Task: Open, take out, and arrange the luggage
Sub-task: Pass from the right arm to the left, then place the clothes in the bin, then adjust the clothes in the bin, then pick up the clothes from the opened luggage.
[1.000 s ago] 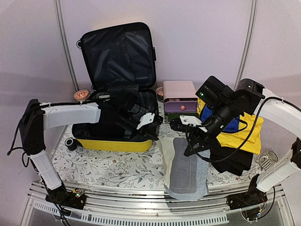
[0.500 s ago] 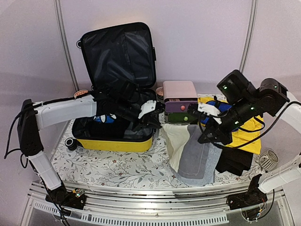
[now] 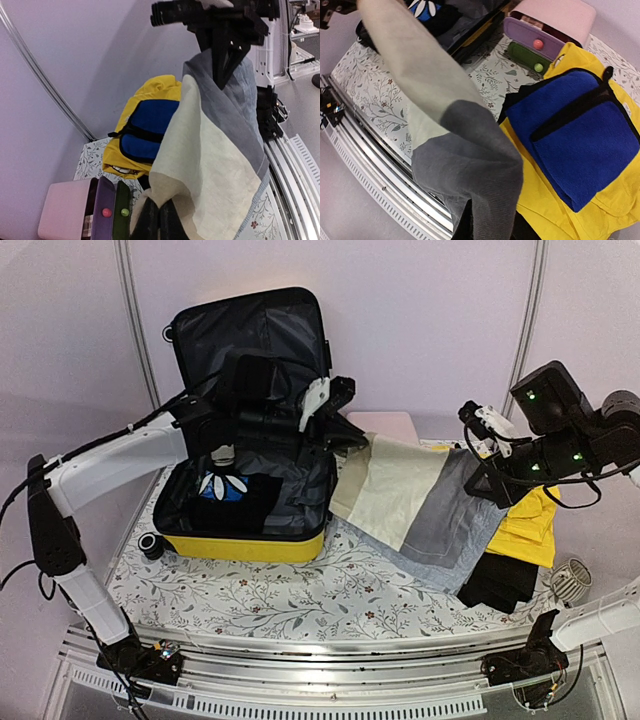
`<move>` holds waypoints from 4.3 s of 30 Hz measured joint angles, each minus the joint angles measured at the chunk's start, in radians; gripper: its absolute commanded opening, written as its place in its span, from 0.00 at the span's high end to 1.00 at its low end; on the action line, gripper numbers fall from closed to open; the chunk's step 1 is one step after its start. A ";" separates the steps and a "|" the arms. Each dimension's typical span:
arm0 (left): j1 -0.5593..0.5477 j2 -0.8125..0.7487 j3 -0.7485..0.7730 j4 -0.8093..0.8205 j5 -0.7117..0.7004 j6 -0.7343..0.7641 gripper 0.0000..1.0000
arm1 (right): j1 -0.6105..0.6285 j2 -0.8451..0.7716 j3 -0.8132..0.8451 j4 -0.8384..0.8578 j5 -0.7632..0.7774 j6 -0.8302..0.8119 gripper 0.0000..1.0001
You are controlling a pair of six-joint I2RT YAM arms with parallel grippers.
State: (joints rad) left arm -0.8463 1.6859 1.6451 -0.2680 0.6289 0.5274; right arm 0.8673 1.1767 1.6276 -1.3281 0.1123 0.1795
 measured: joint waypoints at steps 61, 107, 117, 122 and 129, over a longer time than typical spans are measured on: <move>-0.068 0.795 0.629 0.563 -0.259 -0.515 0.05 | -0.478 -0.101 -0.468 0.746 0.719 -0.324 0.13; 0.648 -0.080 -0.417 -0.069 -0.652 -0.847 0.30 | -0.890 -0.045 -0.645 1.218 -0.709 0.302 0.46; 0.714 0.251 -0.271 -0.078 -0.680 -0.846 0.41 | -0.890 -0.062 -0.617 1.223 -0.774 0.276 0.42; 0.716 0.370 -0.187 -0.101 -0.716 -0.845 0.37 | -0.890 -0.039 -0.617 1.223 -0.798 0.276 0.42; 0.718 0.428 -0.142 -0.127 -0.705 -0.848 0.86 | -0.890 -0.034 -0.617 1.244 -0.829 0.278 0.42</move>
State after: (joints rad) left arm -0.1287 2.1139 1.5028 -0.3946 -0.0761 -0.3210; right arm -0.0223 1.1427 1.0107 -0.0837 -0.7166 0.4576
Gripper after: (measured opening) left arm 0.451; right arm 0.581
